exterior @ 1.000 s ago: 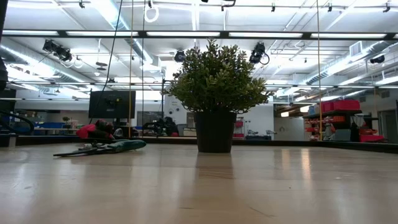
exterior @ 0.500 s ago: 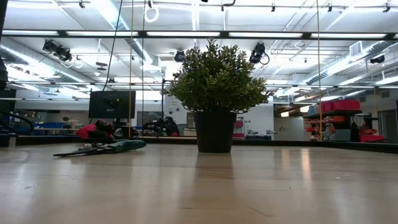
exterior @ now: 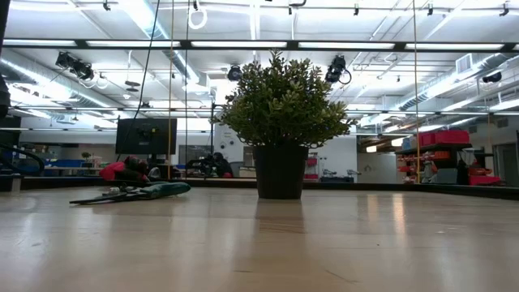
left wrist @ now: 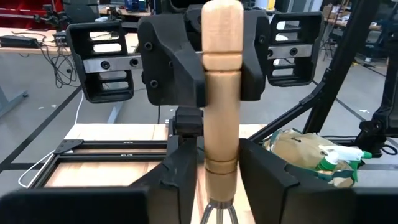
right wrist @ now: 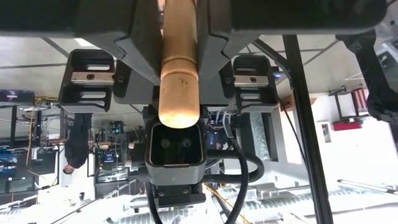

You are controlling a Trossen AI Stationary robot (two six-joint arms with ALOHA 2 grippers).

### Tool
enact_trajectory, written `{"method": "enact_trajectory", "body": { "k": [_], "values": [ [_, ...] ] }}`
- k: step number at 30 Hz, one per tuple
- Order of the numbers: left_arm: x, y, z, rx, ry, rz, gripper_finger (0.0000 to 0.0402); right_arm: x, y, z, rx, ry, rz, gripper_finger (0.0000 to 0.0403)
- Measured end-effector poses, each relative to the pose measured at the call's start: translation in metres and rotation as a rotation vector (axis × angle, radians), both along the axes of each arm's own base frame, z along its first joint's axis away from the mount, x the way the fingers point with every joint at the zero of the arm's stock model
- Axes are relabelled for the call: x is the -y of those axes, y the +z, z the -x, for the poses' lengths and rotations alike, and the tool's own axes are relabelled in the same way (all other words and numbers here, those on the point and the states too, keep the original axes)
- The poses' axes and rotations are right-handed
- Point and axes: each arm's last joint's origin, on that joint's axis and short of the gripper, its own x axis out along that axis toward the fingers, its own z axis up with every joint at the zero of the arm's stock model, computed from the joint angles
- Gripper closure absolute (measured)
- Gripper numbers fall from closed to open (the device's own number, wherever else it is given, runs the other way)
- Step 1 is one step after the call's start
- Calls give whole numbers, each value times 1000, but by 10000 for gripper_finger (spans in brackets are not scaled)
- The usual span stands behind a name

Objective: Pick & Place Garden tools in Gardening bag
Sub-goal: Put the brown hand rake into the white gardening bag

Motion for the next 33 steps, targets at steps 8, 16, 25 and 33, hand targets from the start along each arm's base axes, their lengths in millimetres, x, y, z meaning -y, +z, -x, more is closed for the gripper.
{"method": "enact_trajectory", "body": {
  "k": [8, 16, 25, 33],
  "values": [
    [0, 0, 0, -5, 3, 0, 239, -1, -2, 0, -15, 3, 1, 323],
    [1, 3, 6, -18, -14, 33, 238, -1, -2, 0, -19, 0, 2, 324],
    [2, 18, 29, -44, -10, 34, 294, -3, -2, 3, -31, 49, 15, 324],
    [3, 26, 38, -17, -6, 24, 383, -3, 1, 12, -48, 44, 36, 324]
  ]
}}
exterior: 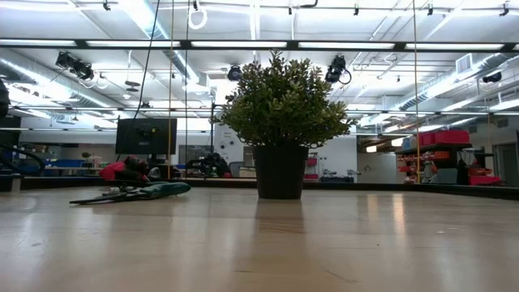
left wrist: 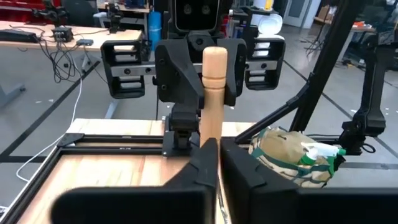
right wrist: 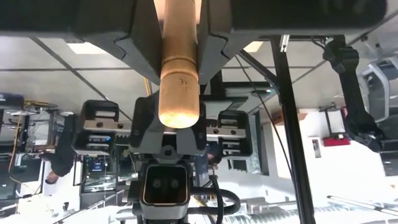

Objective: Pick & Place Garden tools in Gardening bag
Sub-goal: Put the brown hand rake into the white gardening bag

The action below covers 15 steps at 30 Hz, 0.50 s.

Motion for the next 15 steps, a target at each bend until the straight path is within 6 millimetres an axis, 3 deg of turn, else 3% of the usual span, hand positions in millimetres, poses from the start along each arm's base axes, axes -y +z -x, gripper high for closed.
{"method": "enact_trajectory", "body": {
  "k": [9, 15],
  "values": [
    [-1, 0, 0, -3, 34, -30, 397, 1, -2, 9, -63, -36, 7, 332],
    [-1, -1, 11, -70, 37, -43, 398, -1, -2, 23, -119, -31, 12, 343]
  ]
}}
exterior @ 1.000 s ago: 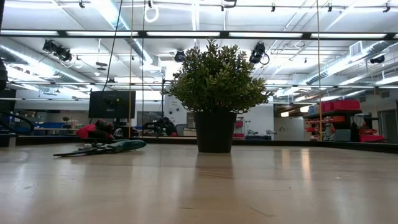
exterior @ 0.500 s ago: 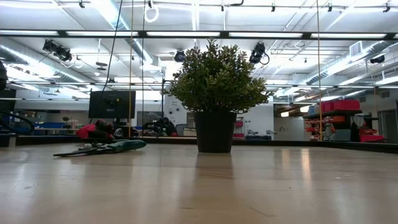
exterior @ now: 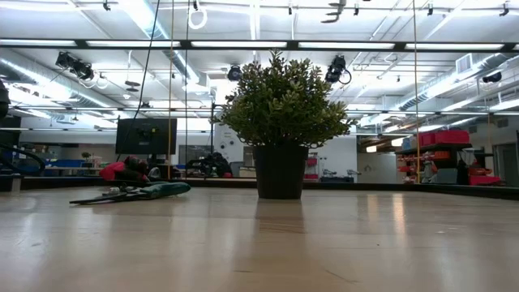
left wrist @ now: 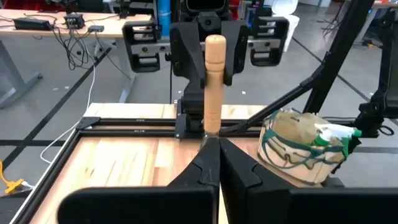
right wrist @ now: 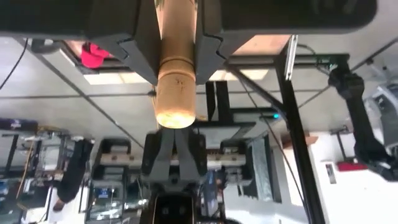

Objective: Pick & Place Garden tools in Gardening bag
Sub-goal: Put the brown hand rake into the white gardening bag

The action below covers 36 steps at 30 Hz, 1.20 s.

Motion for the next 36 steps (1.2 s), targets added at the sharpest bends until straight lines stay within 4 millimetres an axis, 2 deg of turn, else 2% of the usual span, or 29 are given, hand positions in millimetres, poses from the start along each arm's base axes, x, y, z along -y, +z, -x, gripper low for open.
{"method": "enact_trajectory", "body": {
  "k": [8, 17, 23, 28, 36],
  "values": [
    [1, 4, 16, -57, 8, -4, 399, -6, -8, 14, -124, -14, 10, 342],
    [0, 3, 19, -77, 33, -16, 399, -10, -14, 18, -196, 8, 14, 342],
    [10, -29, 17, 8, 26, 57, 400, -11, -17, 19, -233, -12, -3, 342],
    [21, -48, 31, 13, 37, 105, 400, -15, -19, 23, -257, -8, -20, 343],
    [28, -40, 56, 58, 76, 90, 400, -25, -15, 34, -240, 52, -15, 343]
  ]
}}
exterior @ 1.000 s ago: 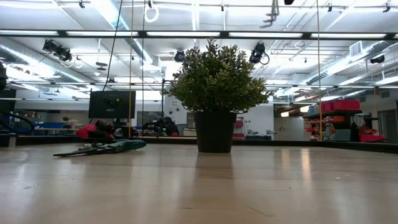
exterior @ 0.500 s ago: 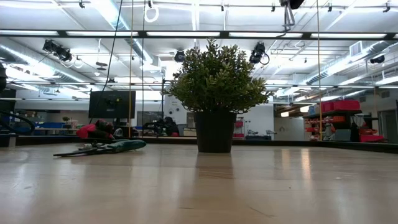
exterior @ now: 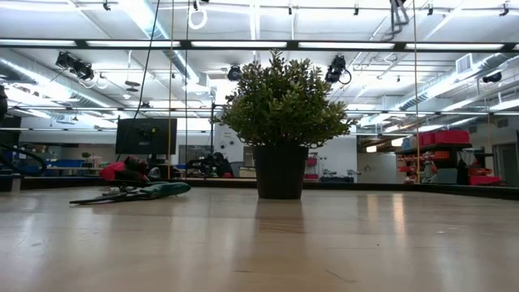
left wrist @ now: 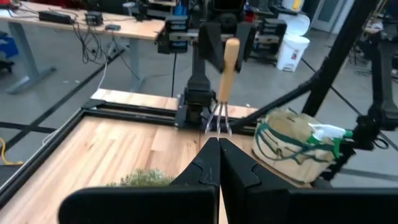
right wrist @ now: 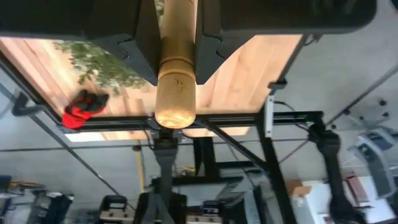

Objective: Pick & Place Garden tools in Gardening bag
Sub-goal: Put the brown hand rake into the white gardening bag

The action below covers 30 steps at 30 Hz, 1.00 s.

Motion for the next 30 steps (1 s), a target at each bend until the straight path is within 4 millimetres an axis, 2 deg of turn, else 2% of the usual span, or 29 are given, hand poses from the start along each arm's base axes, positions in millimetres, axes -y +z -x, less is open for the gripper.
{"method": "enact_trajectory", "body": {
  "k": [5, 17, 25, 30],
  "values": [
    [5, 9, 13, 36, -27, -6, 400, -8, 4, 8, 26, 66, -9, 343],
    [21, 17, 18, 92, -122, 0, 400, -42, 7, 23, 19, 422, -109, 343],
    [21, 20, 18, 120, -77, 10, 400, -54, 8, 31, 23, 513, -108, 344],
    [22, 21, 18, 125, -69, 46, 399, -58, 11, 43, 18, 569, -141, 344]
  ]
}}
